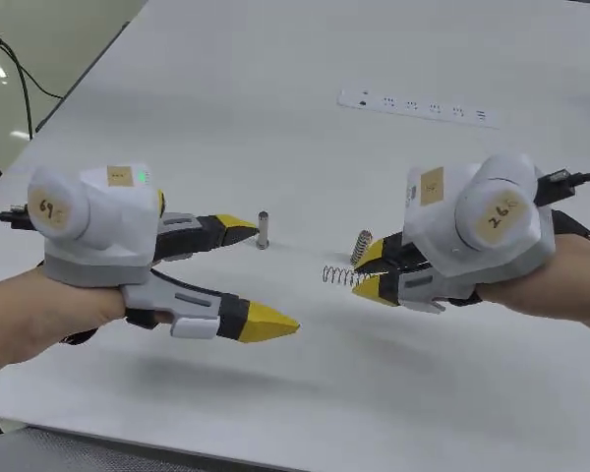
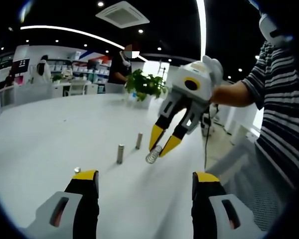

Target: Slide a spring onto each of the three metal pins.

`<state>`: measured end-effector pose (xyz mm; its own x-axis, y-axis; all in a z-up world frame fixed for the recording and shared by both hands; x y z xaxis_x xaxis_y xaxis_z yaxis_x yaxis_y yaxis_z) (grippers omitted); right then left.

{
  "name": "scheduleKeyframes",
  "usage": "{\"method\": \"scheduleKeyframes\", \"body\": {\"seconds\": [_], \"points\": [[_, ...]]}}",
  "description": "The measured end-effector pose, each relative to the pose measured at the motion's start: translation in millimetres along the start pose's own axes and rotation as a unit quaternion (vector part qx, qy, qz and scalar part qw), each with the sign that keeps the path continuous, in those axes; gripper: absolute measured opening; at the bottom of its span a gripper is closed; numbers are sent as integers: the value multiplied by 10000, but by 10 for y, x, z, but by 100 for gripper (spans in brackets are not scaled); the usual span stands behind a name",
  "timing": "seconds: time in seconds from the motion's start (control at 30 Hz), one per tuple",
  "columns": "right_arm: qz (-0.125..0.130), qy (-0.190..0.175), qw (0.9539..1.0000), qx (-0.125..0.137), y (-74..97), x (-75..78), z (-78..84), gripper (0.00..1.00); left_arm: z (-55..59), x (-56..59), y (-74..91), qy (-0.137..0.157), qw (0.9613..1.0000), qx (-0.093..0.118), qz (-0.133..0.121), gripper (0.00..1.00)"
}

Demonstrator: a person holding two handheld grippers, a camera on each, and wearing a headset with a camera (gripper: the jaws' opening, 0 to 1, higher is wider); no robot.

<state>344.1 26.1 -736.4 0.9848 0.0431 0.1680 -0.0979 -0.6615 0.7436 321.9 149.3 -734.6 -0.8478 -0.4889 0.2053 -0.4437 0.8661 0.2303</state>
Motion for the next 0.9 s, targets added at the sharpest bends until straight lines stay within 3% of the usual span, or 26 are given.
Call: {"method": "scheduleKeyframes", "body": {"seconds": [0.43, 0.9], "points": [[17, 74, 9999, 94, 41, -67, -87, 8, -56, 88, -228, -129, 9995, 30, 285, 56], [27, 150, 9998, 154, 78, -96, -153, 8, -119, 135, -398, -249, 9983, 128, 502, 31]]}}
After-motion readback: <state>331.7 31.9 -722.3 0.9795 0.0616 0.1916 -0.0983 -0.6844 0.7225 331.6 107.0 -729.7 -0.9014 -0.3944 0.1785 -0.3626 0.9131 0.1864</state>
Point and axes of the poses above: the centre of the closed fingertips' face, and the gripper's own axes: y roughly backward along the fingers, x roughly to its right, z roughly out of its underside, the point moved 5 cm from there along y, roughly backward along the fingers, and after that the axes turned 6 degrees about x, right-handed, at the moved point
